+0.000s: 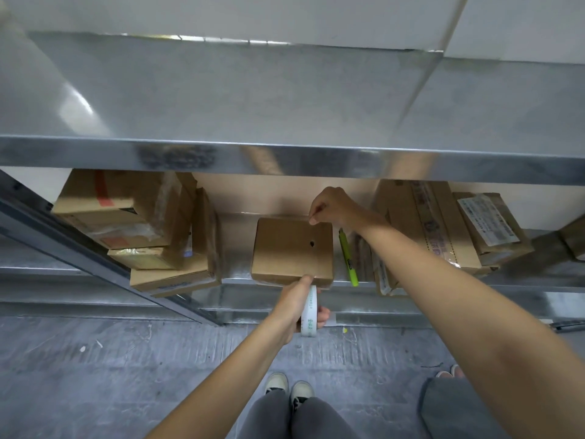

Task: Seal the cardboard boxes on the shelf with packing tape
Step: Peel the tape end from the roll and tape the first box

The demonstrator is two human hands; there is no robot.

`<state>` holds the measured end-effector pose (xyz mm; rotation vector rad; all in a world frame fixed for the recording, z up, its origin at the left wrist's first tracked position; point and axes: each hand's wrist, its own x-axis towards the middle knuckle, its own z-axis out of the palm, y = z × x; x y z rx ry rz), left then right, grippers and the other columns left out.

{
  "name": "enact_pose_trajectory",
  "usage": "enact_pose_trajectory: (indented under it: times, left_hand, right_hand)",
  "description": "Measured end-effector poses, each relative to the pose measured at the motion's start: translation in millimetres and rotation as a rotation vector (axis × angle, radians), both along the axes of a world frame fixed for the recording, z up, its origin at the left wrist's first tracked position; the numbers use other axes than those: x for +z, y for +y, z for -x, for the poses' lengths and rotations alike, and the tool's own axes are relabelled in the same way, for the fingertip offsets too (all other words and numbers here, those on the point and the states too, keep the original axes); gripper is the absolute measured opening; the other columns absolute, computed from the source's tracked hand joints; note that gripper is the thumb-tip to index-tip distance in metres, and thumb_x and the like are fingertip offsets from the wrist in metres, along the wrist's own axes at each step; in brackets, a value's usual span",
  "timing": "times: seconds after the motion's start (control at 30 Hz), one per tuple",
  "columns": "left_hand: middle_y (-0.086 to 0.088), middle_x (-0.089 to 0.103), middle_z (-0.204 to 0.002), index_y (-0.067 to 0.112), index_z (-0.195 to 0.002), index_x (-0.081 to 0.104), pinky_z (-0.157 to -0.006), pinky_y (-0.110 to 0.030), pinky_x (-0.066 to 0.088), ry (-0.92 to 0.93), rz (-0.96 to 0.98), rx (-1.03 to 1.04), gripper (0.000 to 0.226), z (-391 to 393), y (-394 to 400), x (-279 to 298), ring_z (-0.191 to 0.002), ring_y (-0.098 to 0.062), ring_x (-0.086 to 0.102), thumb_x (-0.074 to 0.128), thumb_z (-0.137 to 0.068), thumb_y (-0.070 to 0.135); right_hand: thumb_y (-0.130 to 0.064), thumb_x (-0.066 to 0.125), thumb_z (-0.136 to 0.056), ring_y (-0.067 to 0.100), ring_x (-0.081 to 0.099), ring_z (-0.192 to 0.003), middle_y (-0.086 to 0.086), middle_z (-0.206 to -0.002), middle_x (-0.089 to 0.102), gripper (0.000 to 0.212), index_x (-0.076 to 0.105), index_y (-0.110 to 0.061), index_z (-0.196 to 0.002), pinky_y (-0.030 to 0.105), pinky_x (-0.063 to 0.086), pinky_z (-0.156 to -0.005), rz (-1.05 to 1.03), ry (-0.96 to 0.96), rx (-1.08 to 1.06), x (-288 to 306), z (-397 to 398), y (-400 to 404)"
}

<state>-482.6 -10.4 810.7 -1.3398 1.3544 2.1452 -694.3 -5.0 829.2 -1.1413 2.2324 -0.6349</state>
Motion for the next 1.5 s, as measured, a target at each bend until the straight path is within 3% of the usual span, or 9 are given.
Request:
enact_pose_trajectory:
  times: [0.37, 0.6, 0.8, 0.93, 1.07, 1.2, 1.37, 1.5]
  left_hand:
    - [-0.021, 0.062, -0.065, 0.006, -0.097, 0.052, -0.042, -0.022, 0.047, -0.040, -0.067, 0.021, 0.035, 13, -6, -9, -0.038, -0.018, 0.054, 0.047, -0.097, 0.040]
    - [-0.022, 0.063, -0.070, 0.005, -0.095, 0.054, -0.040, -0.022, 0.046, -0.073, -0.092, 0.008, 0.038, 17, -8, -13, -0.037, -0.017, 0.056, 0.045, -0.097, 0.042]
    - [-0.020, 0.061, -0.077, 0.007, -0.113, 0.052, -0.039, -0.022, 0.047, -0.108, -0.014, -0.108, 0.054, 3, -28, -20, -0.039, -0.016, 0.059, 0.038, -0.099, 0.057]
    - [-0.017, 0.061, -0.072, 0.004, -0.101, 0.053, -0.036, -0.018, 0.041, -0.148, 0.001, -0.205, 0.062, -8, -58, -16, -0.035, -0.013, 0.056, 0.033, -0.097, 0.063]
    - [-0.016, 0.062, -0.062, 0.003, -0.092, 0.053, -0.037, -0.018, 0.041, -0.157, -0.021, -0.290, 0.068, -13, -78, -13, -0.033, -0.015, 0.050, 0.029, -0.095, 0.066]
    - [-0.015, 0.063, -0.059, 0.003, -0.089, 0.055, -0.039, -0.019, 0.043, -0.170, -0.028, -0.356, 0.071, -15, -85, -15, -0.034, -0.016, 0.050, 0.026, -0.095, 0.068]
    - [-0.016, 0.063, -0.060, 0.003, -0.088, 0.055, -0.039, -0.019, 0.042, -0.182, 0.000, -0.419, 0.073, -11, -90, -12, -0.034, -0.016, 0.049, 0.024, -0.095, 0.068]
    - [-0.016, 0.061, -0.061, 0.002, -0.095, 0.052, -0.040, -0.018, 0.042, -0.200, 0.040, -0.429, 0.071, -11, -93, -13, -0.034, -0.015, 0.048, 0.025, -0.095, 0.068]
  right_hand:
    - [-0.007, 0.077, -0.077, 0.012, 0.060, -0.078, 0.009, -0.087, 0.071, 0.013, 0.076, 0.000, -0.088, 0.007, 0.039, -0.064, -0.011, -0.034, -0.030, -21, 12, -6]
    - [-0.005, 0.078, -0.075, 0.004, 0.057, -0.070, 0.009, -0.085, 0.071, 0.013, 0.077, -0.001, -0.087, 0.001, 0.037, -0.060, -0.013, -0.063, -0.050, -25, 15, -5]
    - [-0.007, 0.078, -0.077, 0.004, 0.056, -0.064, -0.001, -0.070, 0.063, 0.015, 0.075, -0.001, -0.091, 0.003, 0.038, -0.047, -0.046, -0.170, -0.123, -24, 15, 2]
    - [-0.008, 0.078, -0.078, 0.004, 0.059, -0.063, -0.014, -0.055, 0.064, 0.016, 0.076, 0.000, -0.091, 0.008, 0.043, -0.052, -0.007, -0.264, -0.192, -31, 9, 11]
    - [-0.006, 0.076, -0.079, 0.010, 0.061, -0.067, 0.001, -0.068, 0.067, 0.008, 0.076, -0.003, -0.087, 0.020, 0.048, -0.061, 0.078, -0.404, -0.296, -42, -1, 20]
    - [0.000, 0.073, -0.080, 0.016, 0.062, -0.070, 0.012, -0.078, 0.067, 0.013, 0.072, 0.005, -0.092, 0.019, 0.052, -0.058, 0.162, -0.522, -0.430, -48, -11, 26]
    - [-0.002, 0.075, -0.078, 0.025, 0.062, -0.076, 0.019, -0.080, 0.068, 0.005, 0.074, -0.002, -0.083, 0.036, 0.052, -0.072, 0.194, -0.461, -0.414, -52, -14, 25]
    - [-0.004, 0.076, -0.078, 0.024, 0.059, -0.071, 0.014, -0.072, 0.066, 0.003, 0.074, -0.007, -0.078, 0.034, 0.048, -0.068, 0.213, -0.438, -0.421, -53, -18, 26]
